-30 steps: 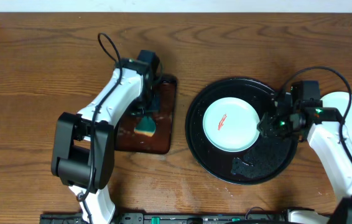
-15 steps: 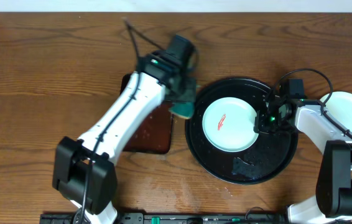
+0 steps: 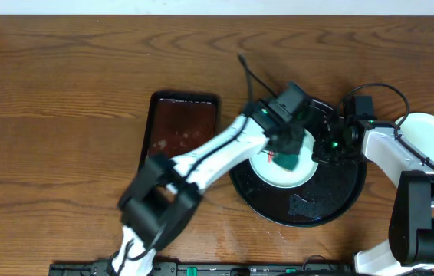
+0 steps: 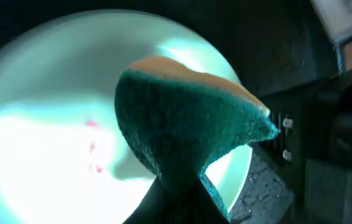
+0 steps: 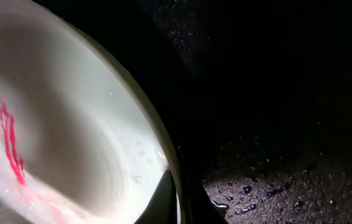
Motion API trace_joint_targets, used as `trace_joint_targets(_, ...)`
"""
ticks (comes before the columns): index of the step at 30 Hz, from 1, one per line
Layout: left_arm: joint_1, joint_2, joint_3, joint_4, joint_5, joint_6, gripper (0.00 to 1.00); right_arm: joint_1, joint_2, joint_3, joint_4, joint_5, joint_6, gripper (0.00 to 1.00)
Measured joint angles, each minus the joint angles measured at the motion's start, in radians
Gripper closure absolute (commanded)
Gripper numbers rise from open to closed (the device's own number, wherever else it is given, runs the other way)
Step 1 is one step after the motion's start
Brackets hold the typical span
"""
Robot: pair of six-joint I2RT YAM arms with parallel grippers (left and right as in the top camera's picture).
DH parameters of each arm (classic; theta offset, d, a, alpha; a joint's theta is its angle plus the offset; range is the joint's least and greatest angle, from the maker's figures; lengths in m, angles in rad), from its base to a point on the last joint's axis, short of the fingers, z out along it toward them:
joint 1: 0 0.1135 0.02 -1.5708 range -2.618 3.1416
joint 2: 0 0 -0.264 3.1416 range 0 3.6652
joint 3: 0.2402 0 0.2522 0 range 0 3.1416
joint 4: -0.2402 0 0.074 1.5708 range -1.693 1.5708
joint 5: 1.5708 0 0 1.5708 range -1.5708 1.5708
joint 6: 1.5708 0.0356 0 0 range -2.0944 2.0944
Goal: Clean dirty plates on tray and stack at the side
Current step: 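Scrub the second green plate with the sponge in the left gripper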
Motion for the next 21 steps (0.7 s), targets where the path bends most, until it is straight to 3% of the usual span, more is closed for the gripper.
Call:
trace_joint_targets(9,0.008,0.125,0.015,-0.005,0.037,-0.059,0.92,0.000,0.002,0.002,-0.010,0.001,0.000,0.99)
trace_joint_targets(17,0.027,0.126,0.063,-0.226,-0.257,-0.068,0.92,0.000,0.002,0.003,-0.013,0.000,0.000,0.99)
trace_joint_targets(21,0.022,0.126,0.068,-0.264,-0.358,-0.028,0.93,0.002,0.002,0.003,-0.015,-0.005,0.000,0.99)
